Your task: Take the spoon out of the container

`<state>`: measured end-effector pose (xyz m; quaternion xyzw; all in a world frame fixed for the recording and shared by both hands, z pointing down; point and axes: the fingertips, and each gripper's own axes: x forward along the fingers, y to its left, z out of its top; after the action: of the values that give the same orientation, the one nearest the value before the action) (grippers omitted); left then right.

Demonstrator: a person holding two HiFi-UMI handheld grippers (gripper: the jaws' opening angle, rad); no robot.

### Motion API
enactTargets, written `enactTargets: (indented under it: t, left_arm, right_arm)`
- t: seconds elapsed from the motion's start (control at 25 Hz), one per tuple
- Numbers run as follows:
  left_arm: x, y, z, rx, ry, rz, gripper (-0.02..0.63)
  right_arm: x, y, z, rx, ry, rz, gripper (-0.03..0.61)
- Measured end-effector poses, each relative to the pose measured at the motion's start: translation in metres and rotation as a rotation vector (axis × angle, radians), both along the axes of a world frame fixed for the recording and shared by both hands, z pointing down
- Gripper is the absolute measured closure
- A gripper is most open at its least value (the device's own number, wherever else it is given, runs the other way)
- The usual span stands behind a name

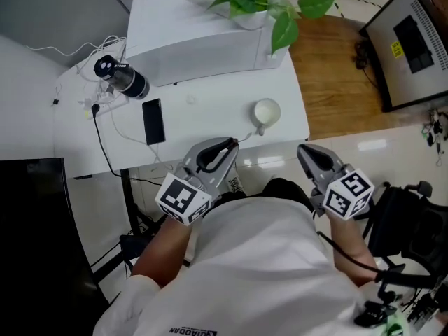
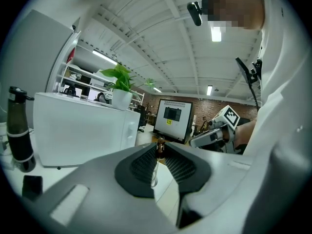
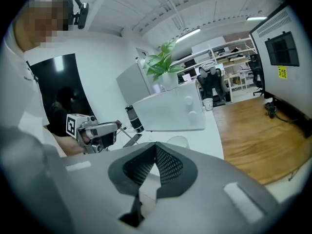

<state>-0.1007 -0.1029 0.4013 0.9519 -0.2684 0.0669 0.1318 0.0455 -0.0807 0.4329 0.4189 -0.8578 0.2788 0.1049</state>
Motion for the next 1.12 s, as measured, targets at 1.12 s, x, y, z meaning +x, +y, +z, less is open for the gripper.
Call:
enactTargets:
  t: [1.12]
  left_arm:
    - [0.085, 0.168, -0.001, 0.021, -0.105, -0.299, 0.56]
  right_arm:
    - [0.113, 0.131, -0.014, 0.08, -0.035, -0.193, 0.572]
